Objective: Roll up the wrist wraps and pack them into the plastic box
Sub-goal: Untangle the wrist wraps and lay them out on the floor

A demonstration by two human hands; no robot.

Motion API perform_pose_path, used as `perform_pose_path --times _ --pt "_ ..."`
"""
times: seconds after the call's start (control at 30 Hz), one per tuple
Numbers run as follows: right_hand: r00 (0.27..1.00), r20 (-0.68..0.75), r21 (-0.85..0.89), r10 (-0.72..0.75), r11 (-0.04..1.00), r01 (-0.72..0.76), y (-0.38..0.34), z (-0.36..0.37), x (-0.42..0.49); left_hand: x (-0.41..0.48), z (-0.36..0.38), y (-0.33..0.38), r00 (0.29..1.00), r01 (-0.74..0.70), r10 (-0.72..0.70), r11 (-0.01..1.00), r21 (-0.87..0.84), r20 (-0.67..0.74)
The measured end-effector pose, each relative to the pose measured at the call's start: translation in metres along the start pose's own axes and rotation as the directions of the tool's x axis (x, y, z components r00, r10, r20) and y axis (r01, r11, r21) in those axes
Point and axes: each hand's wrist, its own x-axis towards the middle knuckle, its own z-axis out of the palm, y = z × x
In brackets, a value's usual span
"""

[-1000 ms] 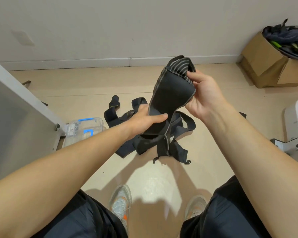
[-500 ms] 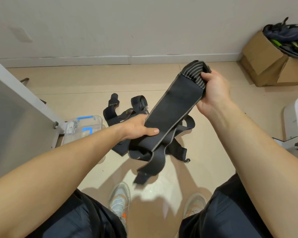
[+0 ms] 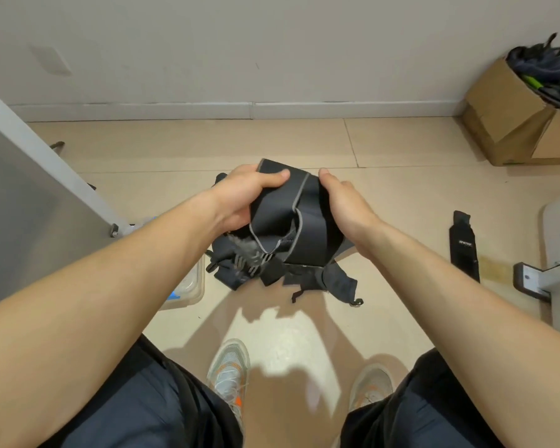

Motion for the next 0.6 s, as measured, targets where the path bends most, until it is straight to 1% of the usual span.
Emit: perform_pose_path --times 0.03,0.07,0.13,0.23,0.33,0.4,0.43,0.47,0.5,0.53,0.57,0.6 --pt "0.997 0.075 0.108 0.021 0.994 -0.029 0.002 -0.001 0.002 -0.001 -0.002 0.003 0.999 0.014 -0.015 0.999 -0.046 -0.035" --pt "0.99 0.141 0.177 0.019 0.983 -0.045 0.004 -0.004 0.002 -0.002 -0.004 0.005 0.997 0.029 -0.035 0.995 -0.091 -0.066" --pt "0.972 0.231 0.235 -0.041 0.972 -0.015 0.003 -0.011 0.002 -0.004 -0.006 0.009 0.992 0.061 -0.078 0.985 -0.163 -0.099" --pt "0.959 0.225 0.346 -0.173 0.934 0.087 -0.001 -0.012 -0.003 -0.011 -0.003 0.013 0.992 0.108 -0.121 0.961 -0.254 -0.038" --pt "0.955 0.22 0.447 -0.201 0.891 0.085 -0.006 -0.009 -0.006 -0.012 0.002 0.014 0.992 0.104 -0.119 0.95 -0.295 -0.033" --pt "0.961 0.189 0.443 -0.203 0.891 0.101 -0.007 -0.007 -0.004 -0.013 0.003 0.017 0.991 0.108 -0.129 0.943 -0.313 -0.045" --pt "0.965 0.167 0.44 -0.202 0.891 0.11 -0.007 -0.007 -0.003 -0.014 0.004 0.019 0.988 0.117 -0.142 0.949 -0.292 -0.067" --pt "0.969 0.149 0.448 -0.199 0.887 0.113 -0.007 -0.007 -0.002 -0.014 0.004 0.02 0.981 0.118 -0.151 0.962 -0.246 -0.121" --pt "0.973 0.131 0.467 -0.189 0.878 0.107 -0.007 -0.007 -0.002 -0.012 0.005 0.018 0.968 0.102 -0.137 0.981 -0.168 -0.211" --pt "0.979 0.11 0.492 -0.174 0.865 0.099 -0.006 -0.009 -0.002 -0.01 0.005 0.015 0.938 0.071 -0.077 0.997 -0.031 -0.338" --pt "0.985 0.086 0.515 -0.151 0.853 0.086 -0.005 -0.011 -0.002 -0.009 0.005 0.011 0.878 0.023 0.07 0.982 0.188 -0.473" --pt "0.99 0.063 0.535 -0.123 0.842 0.07 -0.005 -0.012 -0.001 -0.009 0.005 0.007 0.803 -0.055 0.293 0.903 0.426 -0.519"
